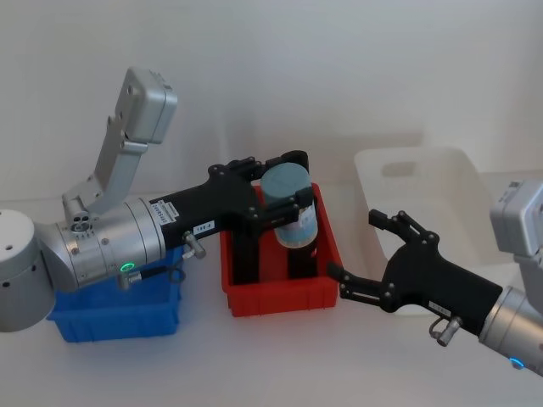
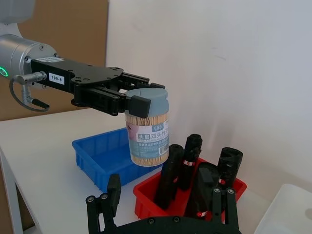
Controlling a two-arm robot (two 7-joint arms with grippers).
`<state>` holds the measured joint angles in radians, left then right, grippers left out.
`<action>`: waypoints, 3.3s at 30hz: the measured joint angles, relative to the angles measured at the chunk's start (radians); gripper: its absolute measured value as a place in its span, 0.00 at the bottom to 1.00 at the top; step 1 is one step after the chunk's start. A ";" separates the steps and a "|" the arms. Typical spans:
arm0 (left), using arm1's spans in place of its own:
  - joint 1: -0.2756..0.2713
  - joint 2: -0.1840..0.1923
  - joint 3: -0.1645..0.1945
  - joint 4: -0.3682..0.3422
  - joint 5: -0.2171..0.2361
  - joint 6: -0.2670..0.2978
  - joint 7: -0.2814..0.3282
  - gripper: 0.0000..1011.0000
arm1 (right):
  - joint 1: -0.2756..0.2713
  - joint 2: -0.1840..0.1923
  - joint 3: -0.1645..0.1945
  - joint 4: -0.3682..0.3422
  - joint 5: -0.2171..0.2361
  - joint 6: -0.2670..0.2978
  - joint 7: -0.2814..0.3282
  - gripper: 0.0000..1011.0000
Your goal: Pick the cotton swabs from the blue box and place them into the white box.
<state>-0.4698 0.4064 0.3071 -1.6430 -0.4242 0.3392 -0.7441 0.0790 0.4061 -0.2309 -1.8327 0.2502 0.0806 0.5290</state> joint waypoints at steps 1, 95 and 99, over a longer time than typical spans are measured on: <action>0.000 0.000 0.000 0.000 0.000 0.000 0.000 0.66 | 0.004 0.000 0.000 0.002 -0.001 0.001 0.006 0.99; 0.000 0.000 0.000 0.000 0.000 0.000 -0.001 0.99 | 0.328 -0.128 -0.091 0.310 -0.022 -0.002 0.209 0.63; 0.000 0.000 0.000 0.000 0.000 0.000 -0.001 0.99 | 0.325 -0.123 -0.090 0.310 -0.017 -0.001 0.200 0.63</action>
<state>-0.4699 0.4064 0.3070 -1.6429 -0.4240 0.3391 -0.7450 0.4044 0.2835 -0.3210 -1.5231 0.2328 0.0793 0.7294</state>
